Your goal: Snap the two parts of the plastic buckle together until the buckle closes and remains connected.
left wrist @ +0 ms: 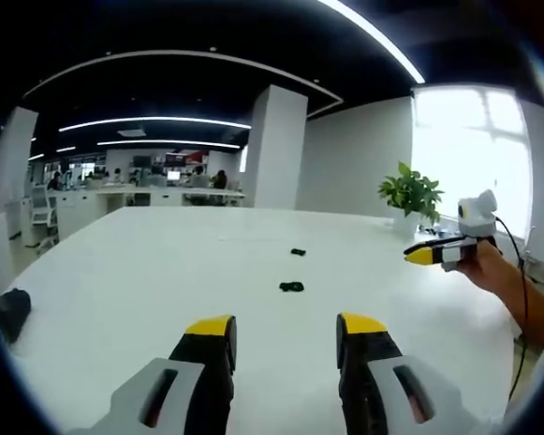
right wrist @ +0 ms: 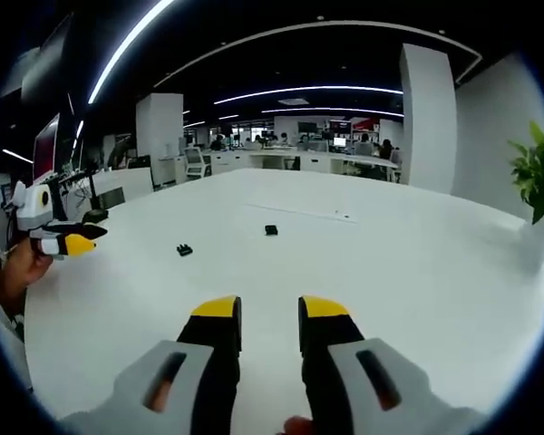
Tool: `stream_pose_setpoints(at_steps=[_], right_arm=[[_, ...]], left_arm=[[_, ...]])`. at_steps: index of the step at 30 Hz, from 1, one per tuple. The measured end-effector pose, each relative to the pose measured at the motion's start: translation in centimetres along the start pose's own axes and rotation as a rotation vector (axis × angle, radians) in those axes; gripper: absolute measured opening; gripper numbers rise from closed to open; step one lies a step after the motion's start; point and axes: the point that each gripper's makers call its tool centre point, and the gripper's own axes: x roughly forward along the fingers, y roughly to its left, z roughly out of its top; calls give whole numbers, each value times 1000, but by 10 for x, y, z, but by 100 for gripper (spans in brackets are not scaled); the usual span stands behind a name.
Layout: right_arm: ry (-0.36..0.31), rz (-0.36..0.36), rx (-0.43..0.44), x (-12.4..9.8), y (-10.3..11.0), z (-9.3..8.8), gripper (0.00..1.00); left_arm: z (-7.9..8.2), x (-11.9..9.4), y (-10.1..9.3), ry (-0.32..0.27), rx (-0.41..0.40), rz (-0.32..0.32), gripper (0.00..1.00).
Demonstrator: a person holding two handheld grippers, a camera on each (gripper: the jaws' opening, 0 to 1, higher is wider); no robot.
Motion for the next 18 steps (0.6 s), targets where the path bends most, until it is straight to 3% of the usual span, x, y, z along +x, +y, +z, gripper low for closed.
stream_pose_setpoints(at_steps=[18], right_arm=[[12,10,-30,34,-8,13,25]], left_arm=[[-4,3,1,17,-3,-18,45]])
